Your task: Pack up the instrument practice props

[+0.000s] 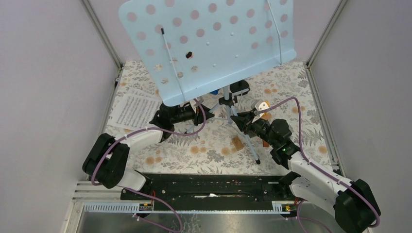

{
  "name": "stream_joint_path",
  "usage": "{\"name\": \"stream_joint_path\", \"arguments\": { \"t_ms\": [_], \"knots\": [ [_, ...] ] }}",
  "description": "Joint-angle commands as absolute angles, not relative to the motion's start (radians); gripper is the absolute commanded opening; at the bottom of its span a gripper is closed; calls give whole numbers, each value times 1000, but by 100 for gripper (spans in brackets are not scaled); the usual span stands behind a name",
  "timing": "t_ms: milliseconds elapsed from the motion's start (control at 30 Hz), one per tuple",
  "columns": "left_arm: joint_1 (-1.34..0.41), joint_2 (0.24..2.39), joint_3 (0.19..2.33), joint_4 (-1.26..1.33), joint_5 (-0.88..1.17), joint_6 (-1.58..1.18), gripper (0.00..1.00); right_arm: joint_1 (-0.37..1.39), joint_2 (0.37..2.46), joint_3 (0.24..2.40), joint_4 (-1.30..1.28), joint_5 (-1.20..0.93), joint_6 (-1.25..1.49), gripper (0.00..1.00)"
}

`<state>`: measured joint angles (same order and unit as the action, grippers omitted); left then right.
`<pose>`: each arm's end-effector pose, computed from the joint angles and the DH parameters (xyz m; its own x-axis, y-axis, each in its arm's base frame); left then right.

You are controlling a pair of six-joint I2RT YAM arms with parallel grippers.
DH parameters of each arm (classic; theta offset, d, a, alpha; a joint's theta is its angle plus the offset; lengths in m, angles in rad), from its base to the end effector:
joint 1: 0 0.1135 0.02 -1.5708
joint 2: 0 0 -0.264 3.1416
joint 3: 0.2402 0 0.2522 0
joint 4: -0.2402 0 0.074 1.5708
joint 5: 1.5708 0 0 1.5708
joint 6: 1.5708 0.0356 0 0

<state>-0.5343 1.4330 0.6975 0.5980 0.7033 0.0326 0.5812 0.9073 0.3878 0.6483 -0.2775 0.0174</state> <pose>0.2515 -0.1756 0.2413 -0.0873 0.0805 -0.9929 0.9431 0.3277 -0.0563 0.1678 0.1219 0.2659 0.0942 0.0819 -0.9922 -0.7568 0.6533 -0.0179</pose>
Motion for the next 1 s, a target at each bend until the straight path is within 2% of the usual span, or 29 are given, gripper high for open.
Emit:
{"name": "stream_joint_path", "arguments": {
  "t_ms": [0,467,767,800,867,900,967],
  "knots": [
    [-558,1354,734,778,713,-73,0,626,901,420,950,-314,-7,4],
    [-557,1332,822,500,610,56,0,720,1118,335,1108,-139,179,3],
    [-557,1407,844,544,585,94,0,860,1287,313,1193,-33,127,3],
    [-557,1406,834,566,585,88,5,874,1312,308,1215,-17,126,3],
    [-557,1394,802,638,586,67,26,900,1367,300,1258,23,124,3],
    [-557,1384,779,670,590,56,40,914,1394,298,1283,45,125,3],
    [-557,1358,758,710,598,39,58,940,1459,306,1338,87,127,3]
  ]
}}
